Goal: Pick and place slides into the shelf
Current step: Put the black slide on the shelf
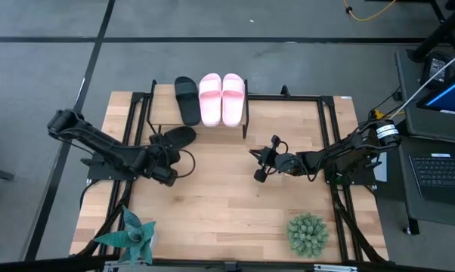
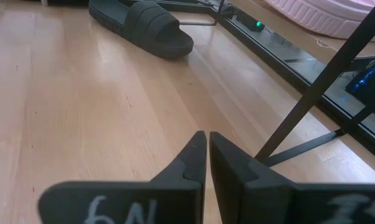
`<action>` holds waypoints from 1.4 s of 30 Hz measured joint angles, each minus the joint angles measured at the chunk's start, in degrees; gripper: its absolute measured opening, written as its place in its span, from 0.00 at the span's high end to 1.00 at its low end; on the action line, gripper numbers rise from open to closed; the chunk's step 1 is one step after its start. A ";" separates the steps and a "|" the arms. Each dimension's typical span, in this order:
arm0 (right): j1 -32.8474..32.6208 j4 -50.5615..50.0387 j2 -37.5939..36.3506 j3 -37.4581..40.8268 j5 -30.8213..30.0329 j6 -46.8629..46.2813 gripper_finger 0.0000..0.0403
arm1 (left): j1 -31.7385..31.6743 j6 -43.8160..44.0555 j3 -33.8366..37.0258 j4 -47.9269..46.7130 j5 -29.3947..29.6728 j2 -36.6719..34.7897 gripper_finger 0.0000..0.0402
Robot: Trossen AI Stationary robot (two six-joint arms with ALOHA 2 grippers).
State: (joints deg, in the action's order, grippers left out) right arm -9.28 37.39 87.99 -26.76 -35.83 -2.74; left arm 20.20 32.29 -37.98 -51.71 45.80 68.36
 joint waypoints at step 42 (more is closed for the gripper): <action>4.24 -1.53 0.00 0.00 0.02 1.56 0.94 | -0.44 -10.34 -6.82 -9.44 -5.22 4.89 0.68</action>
State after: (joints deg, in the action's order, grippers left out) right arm -5.04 35.86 87.99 -26.76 -35.81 -1.19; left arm 19.75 21.95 -44.80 -61.14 40.58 73.25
